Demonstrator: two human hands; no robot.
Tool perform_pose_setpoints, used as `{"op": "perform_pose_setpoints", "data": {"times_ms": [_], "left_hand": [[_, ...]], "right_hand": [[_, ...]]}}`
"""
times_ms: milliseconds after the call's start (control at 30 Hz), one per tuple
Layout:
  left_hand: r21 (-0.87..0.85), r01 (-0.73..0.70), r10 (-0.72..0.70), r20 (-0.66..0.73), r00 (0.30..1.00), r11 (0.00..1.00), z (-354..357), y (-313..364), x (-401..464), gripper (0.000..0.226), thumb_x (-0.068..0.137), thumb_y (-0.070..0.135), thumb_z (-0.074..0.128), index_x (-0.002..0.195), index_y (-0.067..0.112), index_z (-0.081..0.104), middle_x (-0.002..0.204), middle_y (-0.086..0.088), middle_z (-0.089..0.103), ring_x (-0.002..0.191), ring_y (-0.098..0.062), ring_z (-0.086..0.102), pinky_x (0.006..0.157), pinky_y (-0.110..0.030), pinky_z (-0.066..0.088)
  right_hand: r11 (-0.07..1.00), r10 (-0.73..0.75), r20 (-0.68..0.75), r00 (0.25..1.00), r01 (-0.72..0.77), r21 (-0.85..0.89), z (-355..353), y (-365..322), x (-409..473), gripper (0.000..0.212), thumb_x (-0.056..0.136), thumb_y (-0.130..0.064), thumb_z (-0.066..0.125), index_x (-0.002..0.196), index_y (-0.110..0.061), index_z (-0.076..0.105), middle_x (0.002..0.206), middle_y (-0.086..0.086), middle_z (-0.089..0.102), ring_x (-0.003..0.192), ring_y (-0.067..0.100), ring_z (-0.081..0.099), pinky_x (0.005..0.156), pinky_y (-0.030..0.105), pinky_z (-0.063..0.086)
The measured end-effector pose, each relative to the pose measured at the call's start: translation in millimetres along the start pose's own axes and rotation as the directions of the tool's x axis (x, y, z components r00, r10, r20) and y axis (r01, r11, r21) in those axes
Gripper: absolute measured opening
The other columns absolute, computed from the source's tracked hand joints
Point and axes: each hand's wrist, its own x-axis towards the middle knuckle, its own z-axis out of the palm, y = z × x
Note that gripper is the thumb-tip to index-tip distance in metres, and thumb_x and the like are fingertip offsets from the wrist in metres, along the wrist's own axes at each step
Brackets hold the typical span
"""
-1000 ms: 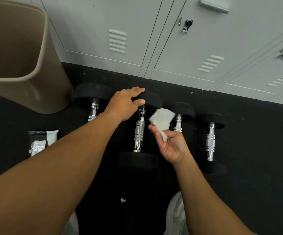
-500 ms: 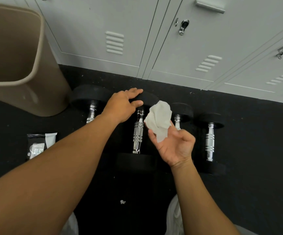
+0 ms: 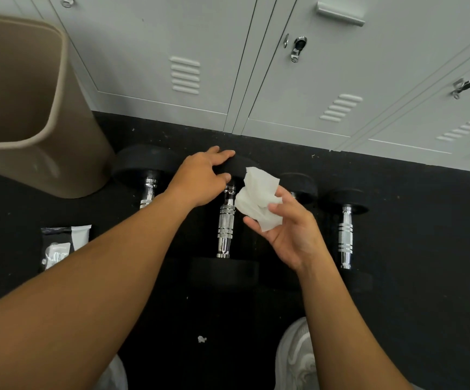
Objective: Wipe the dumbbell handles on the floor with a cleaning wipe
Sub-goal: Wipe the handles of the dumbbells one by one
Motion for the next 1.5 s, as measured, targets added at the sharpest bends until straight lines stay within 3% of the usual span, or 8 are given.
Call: {"op": "perform_pose_setpoints", "data": {"times_ms": [133,300,433,633,733,1233,1400,1500], "left_hand": [[-0.221,-0.218,0.151,-0.285,0.947,0.951,-0.2,12.1,-22.0,0.035,0.081,0.0,0.062,0.105,0.022,0.075,0.105,0.002,0.074,0.095,-0.006,0.067,0.09,-0.029,0.055],[-0.385,-0.034,0.144,0.259,0.955,0.922,-20.3,23.9,-31.1,0.046,0.08,0.0,0.072,0.12,0.021,0.069,0.112,0.0,0.071,0.102,-0.018,0.067,0.089,-0.035,0.057],[-0.456,0.112,-0.005,0.229,0.973,0.883,-26.0,19.3,-34.9,0.012,0.088,0.02,0.072,0.098,0.016,0.075,0.101,0.001,0.075,0.104,-0.02,0.069,0.093,-0.042,0.056],[-0.716,0.266,-0.132,0.239,0.962,0.645,-29.8,13.2,-43.7,0.026,0.092,0.014,0.066,0.111,-0.003,0.067,0.115,-0.012,0.072,0.112,-0.025,0.067,0.097,-0.042,0.054],[-0.759,0.29,-0.169,0.236,0.957,0.582,-29.4,12.3,-46.9,0.014,0.092,0.017,0.067,0.102,0.009,0.07,0.109,-0.008,0.074,0.108,-0.025,0.069,0.089,-0.039,0.057],[-0.685,0.232,-0.281,0.041,0.959,0.691,-7.9,31.1,-44.6,0.024,0.084,0.022,0.077,0.096,0.025,0.056,0.083,-0.006,0.063,0.076,-0.022,0.065,0.054,-0.033,0.053],[-0.566,0.384,-0.145,0.421,0.895,0.729,-15.5,37.8,-50.6,0.041,0.077,0.045,0.076,0.101,0.012,0.073,0.1,-0.006,0.075,0.095,-0.024,0.072,0.08,-0.038,0.059],[-0.415,0.391,-0.139,0.52,0.843,0.822,-15.8,34.1,-49.8,0.036,0.072,0.025,0.083,0.104,0.008,0.075,0.102,-0.008,0.076,0.099,-0.022,0.072,0.088,-0.037,0.058]], "right_hand": [[0.998,-0.008,0.05,0.999,0.012,-0.068,-0.5,-5.4,0.2,0.061,0.076,0.015,0.044,0.132,-0.006,0.057,0.13,0.018,0.061,0.117,0.038,0.062,0.085,0.042,0.056],[0.991,0.012,0.007,1.0,-0.011,-0.136,13.6,-9.9,3.2,0.044,0.09,0.009,0.055,0.129,-0.01,0.06,0.129,0.018,0.062,0.111,0.038,0.066,0.078,0.041,0.061],[0.987,0.025,-0.051,0.998,-0.032,-0.157,20.9,-3.4,2.4,0.03,0.096,-0.005,0.057,0.125,-0.008,0.061,0.123,0.016,0.066,0.108,0.035,0.067,0.078,0.041,0.061],[0.982,0.002,-0.076,0.997,-0.016,-0.187,24.3,1.0,-0.3,0.023,0.097,-0.011,0.057,0.117,-0.005,0.065,0.115,0.016,0.071,0.104,0.034,0.069,0.072,0.037,0.062],[0.973,-0.011,-0.094,0.995,-0.011,-0.23,24.1,1.6,-0.6,0.019,0.096,-0.009,0.059,0.111,-0.002,0.067,0.104,0.012,0.074,0.099,0.032,0.071,0.073,0.038,0.062],[0.945,-0.112,-0.03,0.993,0.097,-0.311,21.1,-2.8,-5.8,0.016,0.091,-0.005,0.063,0.106,-0.001,0.067,0.101,0.015,0.072,0.091,0.03,0.07,0.064,0.032,0.059],[0.957,-0.145,-0.055,0.988,0.126,-0.261,13.4,-4.8,-6.9,0.014,0.092,-0.005,0.062,0.104,-0.005,0.069,0.1,0.012,0.072,0.093,0.027,0.07,0.066,0.031,0.058],[0.955,-0.166,-0.086,0.982,0.139,-0.263,8.0,-4.1,-6.2,0.018,0.091,-0.006,0.063,0.109,-0.005,0.068,0.107,0.005,0.073,0.101,0.028,0.069,0.073,0.035,0.058]]}}
